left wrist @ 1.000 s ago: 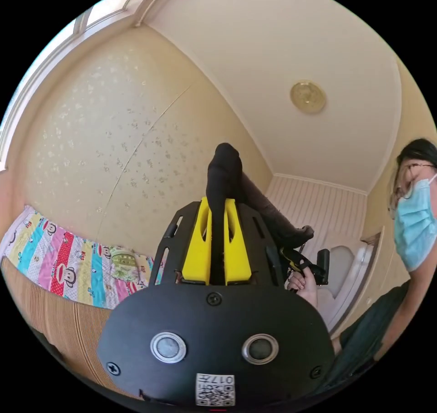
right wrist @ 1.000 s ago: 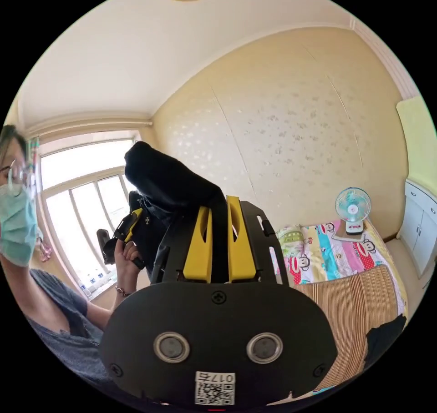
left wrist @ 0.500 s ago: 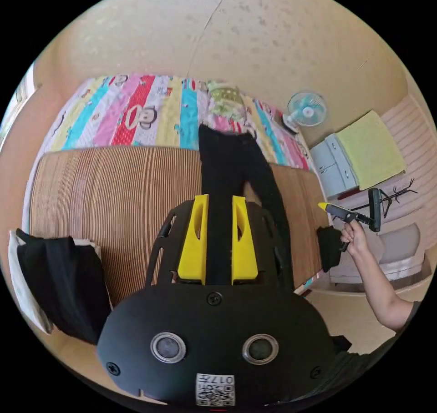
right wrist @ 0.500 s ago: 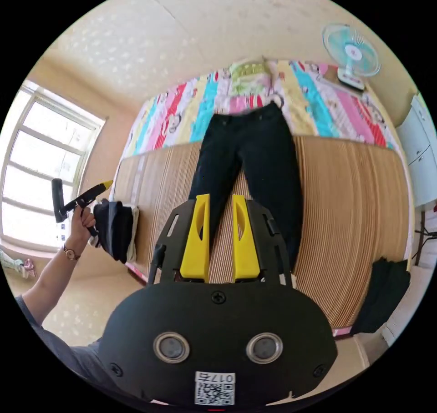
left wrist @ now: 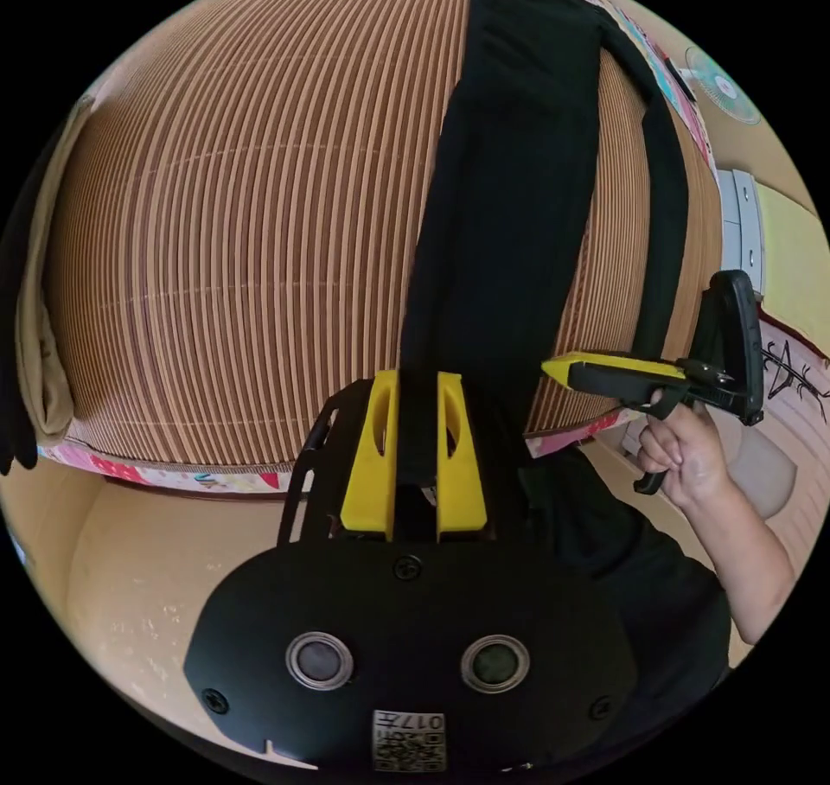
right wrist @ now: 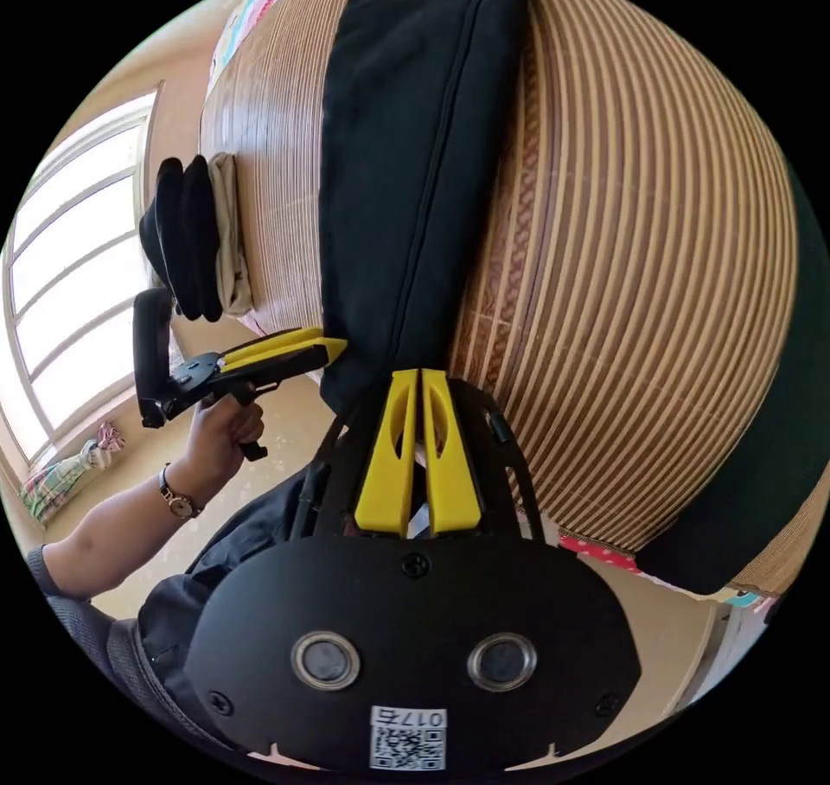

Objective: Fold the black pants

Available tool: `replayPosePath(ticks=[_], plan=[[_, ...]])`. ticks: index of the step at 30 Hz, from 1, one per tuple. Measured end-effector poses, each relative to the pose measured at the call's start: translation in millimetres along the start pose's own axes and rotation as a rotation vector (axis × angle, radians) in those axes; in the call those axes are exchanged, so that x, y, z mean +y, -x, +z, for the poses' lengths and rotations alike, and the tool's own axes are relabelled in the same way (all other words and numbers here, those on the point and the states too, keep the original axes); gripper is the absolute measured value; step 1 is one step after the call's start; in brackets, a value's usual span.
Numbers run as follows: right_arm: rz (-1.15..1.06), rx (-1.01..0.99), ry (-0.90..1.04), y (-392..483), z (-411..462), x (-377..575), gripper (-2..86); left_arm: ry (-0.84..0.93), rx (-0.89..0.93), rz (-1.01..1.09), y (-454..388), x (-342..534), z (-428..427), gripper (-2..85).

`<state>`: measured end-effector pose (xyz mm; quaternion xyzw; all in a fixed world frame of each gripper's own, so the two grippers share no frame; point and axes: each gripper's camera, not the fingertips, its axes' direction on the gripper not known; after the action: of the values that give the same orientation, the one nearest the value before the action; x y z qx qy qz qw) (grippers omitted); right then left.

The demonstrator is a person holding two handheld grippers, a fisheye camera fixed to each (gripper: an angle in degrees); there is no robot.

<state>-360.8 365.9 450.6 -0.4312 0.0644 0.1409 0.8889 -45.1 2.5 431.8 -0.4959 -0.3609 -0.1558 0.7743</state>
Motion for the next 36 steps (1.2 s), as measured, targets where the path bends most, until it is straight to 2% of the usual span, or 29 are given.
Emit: replayPosePath(ticks=[1, 3, 6, 7, 10, 12, 16, 20, 22, 23, 24, 25, 27, 30, 34, 36], plan=[[-0.021, 0.010, 0.028, 1.1, -0.5, 2.8, 2.6, 0.026, 0.016, -0.013, 0.9, -2.7, 0.1, 5.0], [-0.197, 0.036, 0.121, 13.2, -12.8, 24.2, 1.8, 0.068, 0.116, 0.033, -3.1, -5.9, 0.0, 3.9], [-0.219, 0.135, 0.043, -3.9, -66.6, 65.9, 2.2, 0.086, 0.204, 0.087, -8.0, -6.1, -5.7, 3.6], [-0.180, 0.141, 0.014, -15.2, -81.0, 73.4, 2.5, 0.081, 0.183, 0.031, -2.0, -6.6, -10.4, 3.8], [0.145, 0.119, -0.206, -97.7, -164.0, 117.3, 6.2, 0.110, 0.126, -0.131, 20.1, -1.4, -11.9, 3.9], [0.408, 0.216, -0.377, -161.2, -221.5, 160.4, 8.0, 0.122, 0.145, -0.159, 31.1, 5.5, -8.6, 4.7], [0.571, 0.233, -0.410, -229.4, -259.8, 198.5, 9.4, 0.123, 0.127, -0.192, 54.2, 17.7, -9.0, 5.8], [0.425, 0.077, -0.291, -256.2, -255.3, 214.1, 6.5, 0.136, 0.092, -0.227, 73.9, 18.3, -14.4, 5.8], [0.248, -0.031, -0.352, -246.5, -266.1, 236.1, 4.6, 0.118, 0.098, -0.235, 79.3, 17.3, -20.1, 5.7], [0.152, -0.206, -0.404, -247.9, -273.1, 255.4, 4.0, 0.100, 0.116, -0.229, 81.3, 16.1, -23.9, 5.7], [0.131, -0.364, -0.457, -258.1, -277.0, 276.2, 3.7, 0.093, 0.125, -0.226, 81.9, 15.1, -25.1, 5.7], [0.150, -0.393, -0.477, -264.7, -277.1, 286.6, 3.6, 0.089, 0.139, -0.219, 82.5, 12.5, -26.1, 5.7], [0.341, -0.264, -0.501, -294.1, -274.9, 324.2, 3.4, 0.089, 0.138, -0.212, 81.3, 8.2, -25.5, 5.8], [0.435, -0.280, -0.510, -315.2, -287.1, 349.8, 3.2, 0.087, 0.111, -0.190, 71.0, 0.2, -25.6, 6.3], [0.278, -0.140, -0.478, -275.5, -315.9, 360.8, 3.1, 0.010, 0.163, -0.054, 22.7, -18.8, -39.7, 8.0], [0.072, -0.121, -0.482, -230.0, -336.7, 370.8, 3.1, -0.011, 0.198, 0.041, -13.2, -29.7, -45.9, 9.4]])
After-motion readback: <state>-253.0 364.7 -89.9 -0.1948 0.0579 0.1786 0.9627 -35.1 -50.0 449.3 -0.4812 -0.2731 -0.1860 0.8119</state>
